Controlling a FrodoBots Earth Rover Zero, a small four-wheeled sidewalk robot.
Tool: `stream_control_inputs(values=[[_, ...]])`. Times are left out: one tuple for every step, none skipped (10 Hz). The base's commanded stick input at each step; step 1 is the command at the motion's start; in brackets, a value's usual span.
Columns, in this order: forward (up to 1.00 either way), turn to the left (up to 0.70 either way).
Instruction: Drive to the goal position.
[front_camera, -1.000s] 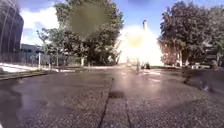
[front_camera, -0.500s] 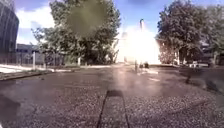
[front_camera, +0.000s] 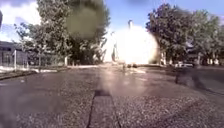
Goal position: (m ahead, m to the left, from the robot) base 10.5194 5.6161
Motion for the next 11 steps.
stream_control_inputs(values=[[0.5, 0.0], [0.5, 0.0], [0.5, 0.0], [0.5, 0.0], [0.5, 0.0], [0.5, 0.0], [0.5, 0.0], [0.5, 0.0], [0.5, 0.0], [0.5, 0.0], [0.5, 0.0]])
